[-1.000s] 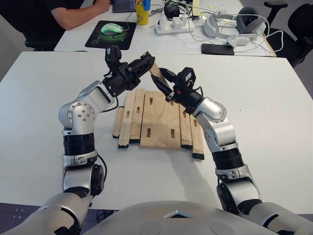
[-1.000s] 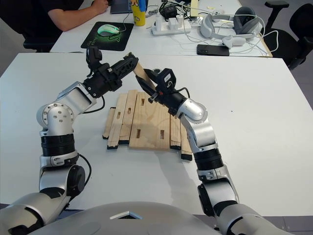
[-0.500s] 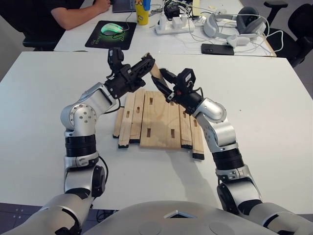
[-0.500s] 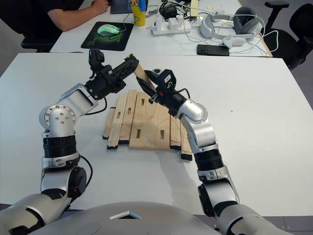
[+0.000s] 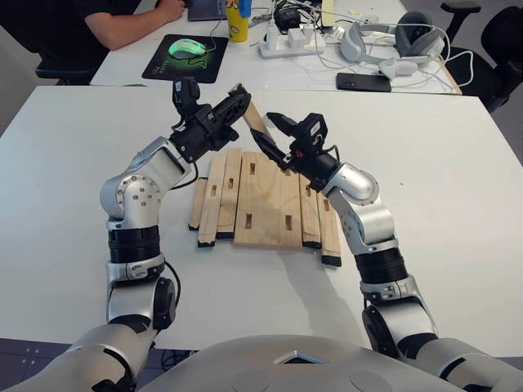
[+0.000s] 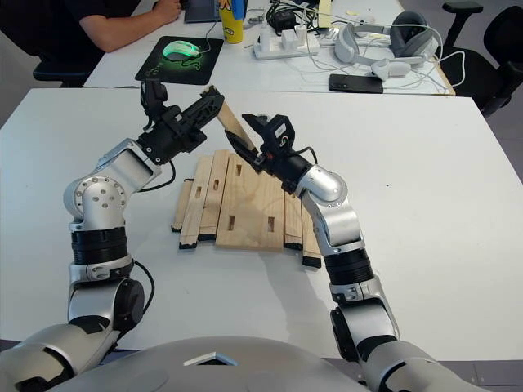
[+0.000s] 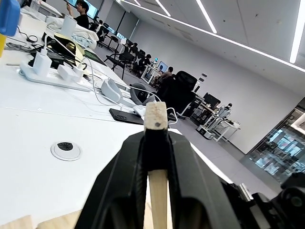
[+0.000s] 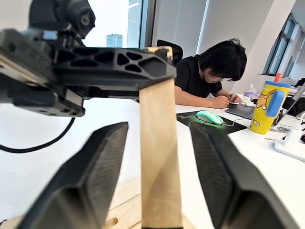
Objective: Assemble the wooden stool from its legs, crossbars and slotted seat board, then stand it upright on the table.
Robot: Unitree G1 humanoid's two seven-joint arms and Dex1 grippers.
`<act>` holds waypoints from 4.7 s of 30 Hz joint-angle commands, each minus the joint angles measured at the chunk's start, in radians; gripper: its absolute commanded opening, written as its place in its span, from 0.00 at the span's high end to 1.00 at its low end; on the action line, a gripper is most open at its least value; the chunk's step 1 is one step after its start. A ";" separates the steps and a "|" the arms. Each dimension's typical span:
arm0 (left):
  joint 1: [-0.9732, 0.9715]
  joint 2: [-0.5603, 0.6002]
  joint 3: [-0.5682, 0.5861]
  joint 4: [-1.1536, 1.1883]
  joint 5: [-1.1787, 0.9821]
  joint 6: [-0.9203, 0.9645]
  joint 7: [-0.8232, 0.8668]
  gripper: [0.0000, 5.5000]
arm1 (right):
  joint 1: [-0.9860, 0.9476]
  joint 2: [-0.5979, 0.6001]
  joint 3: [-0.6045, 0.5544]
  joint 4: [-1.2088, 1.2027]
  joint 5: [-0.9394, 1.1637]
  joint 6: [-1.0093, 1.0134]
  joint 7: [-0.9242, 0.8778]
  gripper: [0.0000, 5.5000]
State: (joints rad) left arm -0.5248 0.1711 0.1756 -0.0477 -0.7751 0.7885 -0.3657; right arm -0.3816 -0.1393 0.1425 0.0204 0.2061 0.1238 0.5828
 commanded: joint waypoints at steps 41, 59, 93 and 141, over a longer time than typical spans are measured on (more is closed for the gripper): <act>0.384 -0.169 -0.089 -0.336 0.390 -0.138 0.435 0.92 | 0.099 -0.028 -0.011 0.026 -0.059 0.054 -0.114 0.39; 0.406 -0.226 -0.091 -0.328 0.411 -0.197 0.447 0.92 | 0.077 -0.026 0.013 0.030 -0.059 0.079 -0.067 0.39; 0.375 -0.227 -0.122 -0.272 0.423 -0.231 0.437 0.92 | 0.068 -0.011 0.028 0.049 -0.065 0.081 -0.054 0.39; 0.448 -0.217 -0.309 -0.281 0.657 -0.206 0.493 0.92 | 0.073 -0.011 0.035 0.016 -0.064 0.102 -0.053 0.39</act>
State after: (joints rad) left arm -0.1118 -0.0433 -0.0972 -0.3561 -0.1491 0.5512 0.1218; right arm -0.3064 -0.1439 0.1668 0.0600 0.1430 0.2083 0.5235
